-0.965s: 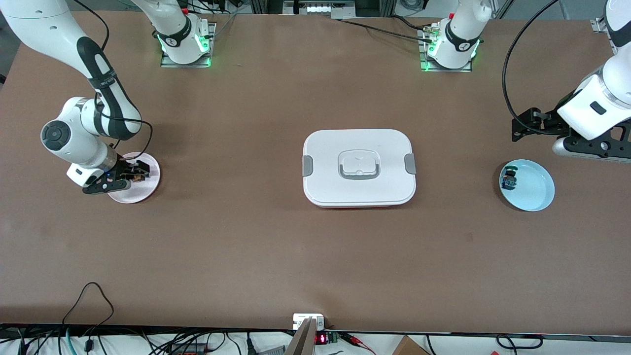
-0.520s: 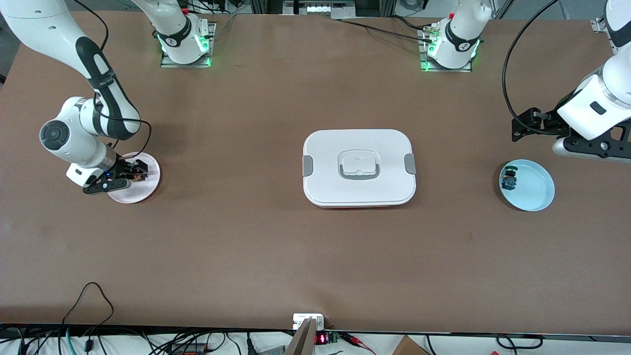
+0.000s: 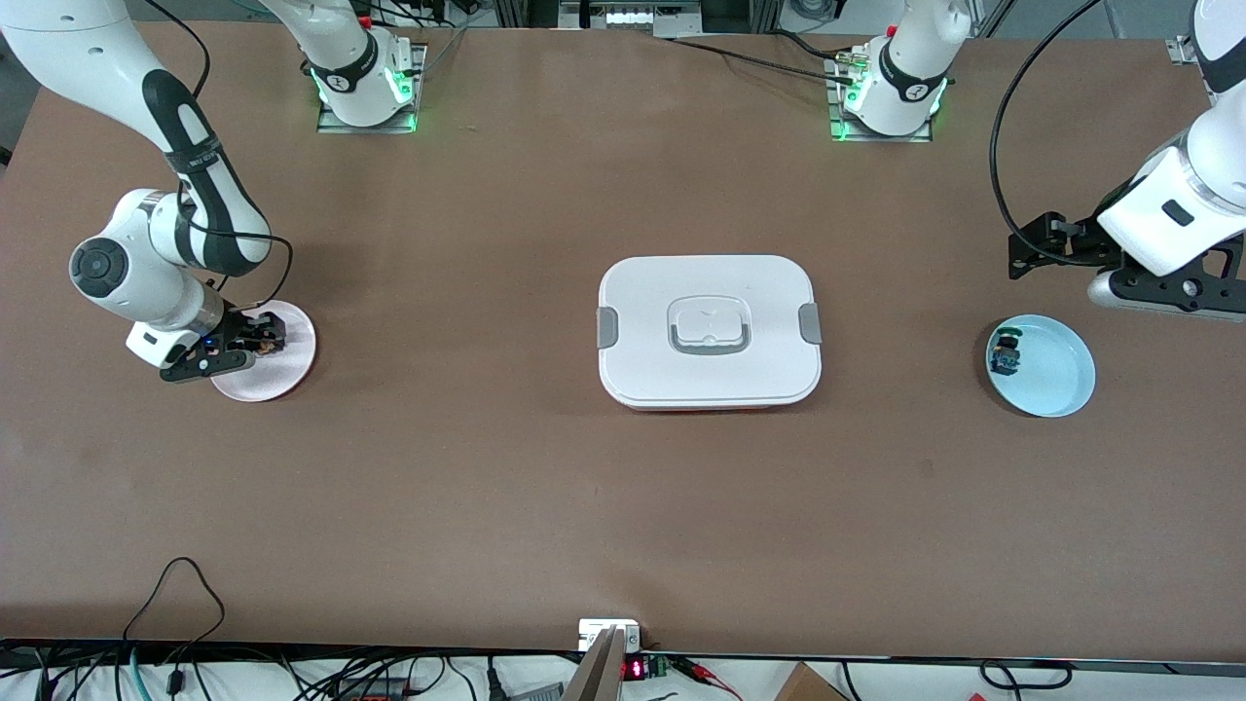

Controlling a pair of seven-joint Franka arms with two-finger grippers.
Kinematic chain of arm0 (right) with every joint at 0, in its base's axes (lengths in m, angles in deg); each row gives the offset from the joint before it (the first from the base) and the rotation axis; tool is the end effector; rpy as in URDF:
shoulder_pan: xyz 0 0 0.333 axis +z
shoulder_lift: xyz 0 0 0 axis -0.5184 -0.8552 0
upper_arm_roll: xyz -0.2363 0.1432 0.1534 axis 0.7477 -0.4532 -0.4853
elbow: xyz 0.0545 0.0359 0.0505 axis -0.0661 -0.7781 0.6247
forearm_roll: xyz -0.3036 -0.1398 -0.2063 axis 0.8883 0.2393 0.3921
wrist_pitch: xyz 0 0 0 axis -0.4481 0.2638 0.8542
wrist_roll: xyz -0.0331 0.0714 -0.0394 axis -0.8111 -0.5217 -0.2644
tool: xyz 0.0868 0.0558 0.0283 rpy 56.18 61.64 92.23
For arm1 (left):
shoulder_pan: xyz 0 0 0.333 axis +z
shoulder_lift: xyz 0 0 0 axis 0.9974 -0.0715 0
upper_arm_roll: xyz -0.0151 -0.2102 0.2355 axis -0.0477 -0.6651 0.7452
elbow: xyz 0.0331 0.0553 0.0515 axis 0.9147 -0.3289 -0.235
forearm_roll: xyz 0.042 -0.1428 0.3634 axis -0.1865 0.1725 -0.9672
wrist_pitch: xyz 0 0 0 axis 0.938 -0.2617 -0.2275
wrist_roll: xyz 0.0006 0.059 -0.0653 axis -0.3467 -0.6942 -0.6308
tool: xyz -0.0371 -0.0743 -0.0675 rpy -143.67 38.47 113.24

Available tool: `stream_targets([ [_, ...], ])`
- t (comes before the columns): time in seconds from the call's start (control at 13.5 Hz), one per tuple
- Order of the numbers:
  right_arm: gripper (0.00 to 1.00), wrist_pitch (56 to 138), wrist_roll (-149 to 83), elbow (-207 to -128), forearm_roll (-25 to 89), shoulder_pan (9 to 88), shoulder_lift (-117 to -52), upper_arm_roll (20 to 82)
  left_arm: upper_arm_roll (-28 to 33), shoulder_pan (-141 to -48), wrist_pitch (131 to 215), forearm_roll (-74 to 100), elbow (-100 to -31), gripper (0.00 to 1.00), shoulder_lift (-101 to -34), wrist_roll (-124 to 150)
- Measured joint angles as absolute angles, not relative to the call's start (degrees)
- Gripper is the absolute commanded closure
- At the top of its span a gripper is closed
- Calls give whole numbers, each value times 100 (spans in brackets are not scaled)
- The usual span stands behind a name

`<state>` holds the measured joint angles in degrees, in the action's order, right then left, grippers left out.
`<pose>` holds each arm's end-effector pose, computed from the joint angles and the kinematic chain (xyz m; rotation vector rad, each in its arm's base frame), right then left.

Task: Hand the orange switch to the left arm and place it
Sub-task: 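Close the right gripper on the orange switch, then lift the orange switch with the right gripper off the white plate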

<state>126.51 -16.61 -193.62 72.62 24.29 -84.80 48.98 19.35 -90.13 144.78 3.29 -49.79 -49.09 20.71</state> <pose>0.5438 -0.0989 0.1901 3.0772 0.3919 -0.1286 0.5877 -0.0543 0.5986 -3.1224 0.1788 0.0762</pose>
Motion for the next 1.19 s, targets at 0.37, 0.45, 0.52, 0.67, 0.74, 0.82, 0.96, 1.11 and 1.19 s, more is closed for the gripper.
stream_targets([
  [0.37,89,11254,-1661,-18686,7262,2579,-8107,4843,1934,-9014,14478,329,-4979,0,-4909,2071],
  [0.45,89,11185,-1658,-18632,7262,2594,-8018,4841,1934,-9015,14478,329,-4979,0,-4909,2071],
  [0.52,89,11132,-1648,-18592,7262,2617,-7924,4840,1935,-9015,14478,329,-4979,0,-4909,2071],
  [0.67,90,10915,-1499,-18447,7259,2678,-7714,4794,1943,-9014,14478,329,-4979,0,-4909,2071],
  [0.74,90,10702,-1435,-18299,7250,2693,-7609,4697,1944,-9014,14478,329,-4979,0,-4909,2071],
  [0.82,92,10435,-1413,-18103,7228,2706,-7516,4562,1944,-9014,14478,329,-4979,0,-4909,2071],
  [0.96,93,9813,-1350,-17602,7115,2809,-7371,4325,1944,-9014,14477,329,-4979,0,-4909,2071],
  [1.11,95,9324,-1319,-17095,6884,3067,-7245,4247,1941,-9016,14439,329,-4979,0,-4911,2071],
  [1.19,99,9177,-1317,-16888,6735,3199,-7176,4233,1937,-9020,14410,329,-4979,0,-4914,2071],
])
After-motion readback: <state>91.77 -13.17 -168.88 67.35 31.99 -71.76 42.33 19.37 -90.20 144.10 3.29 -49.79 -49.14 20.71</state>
